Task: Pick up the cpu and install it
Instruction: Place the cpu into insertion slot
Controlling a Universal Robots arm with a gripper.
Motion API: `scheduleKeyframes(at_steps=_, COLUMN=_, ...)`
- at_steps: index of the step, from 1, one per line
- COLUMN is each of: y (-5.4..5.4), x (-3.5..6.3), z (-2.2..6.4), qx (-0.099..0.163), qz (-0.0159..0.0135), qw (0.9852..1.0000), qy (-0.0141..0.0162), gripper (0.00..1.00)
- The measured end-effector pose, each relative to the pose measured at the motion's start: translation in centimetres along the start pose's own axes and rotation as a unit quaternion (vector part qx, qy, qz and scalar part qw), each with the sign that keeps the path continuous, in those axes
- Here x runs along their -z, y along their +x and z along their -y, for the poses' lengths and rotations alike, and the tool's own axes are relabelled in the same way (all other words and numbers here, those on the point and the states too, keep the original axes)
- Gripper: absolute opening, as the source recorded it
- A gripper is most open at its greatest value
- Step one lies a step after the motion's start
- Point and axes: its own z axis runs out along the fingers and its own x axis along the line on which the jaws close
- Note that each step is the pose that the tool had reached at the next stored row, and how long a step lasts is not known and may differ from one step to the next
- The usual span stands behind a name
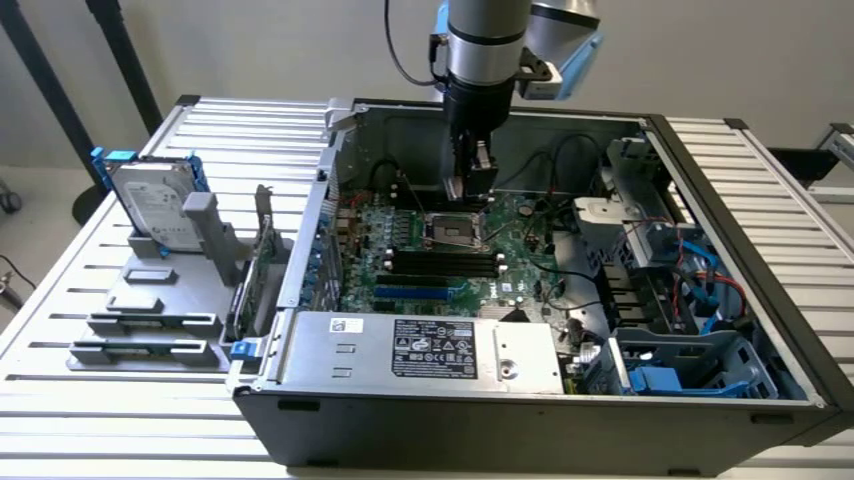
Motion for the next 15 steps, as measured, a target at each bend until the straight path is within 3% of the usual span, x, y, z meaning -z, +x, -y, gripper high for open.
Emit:
scheduleKeyframes(at_steps=5, y=-0.45, x=0.06, z=0.60, qx=-0.005, qz=-0.0022, qw=1.0000, qy=-0.0005, gripper=0.55)
scheduleKeyframes(at_steps=15, y=-0.55, x=-0.63, z=1.10, qx=-0.038, qz=-0.0008, qw=0.9993, qy=-0.0034, gripper=0.55)
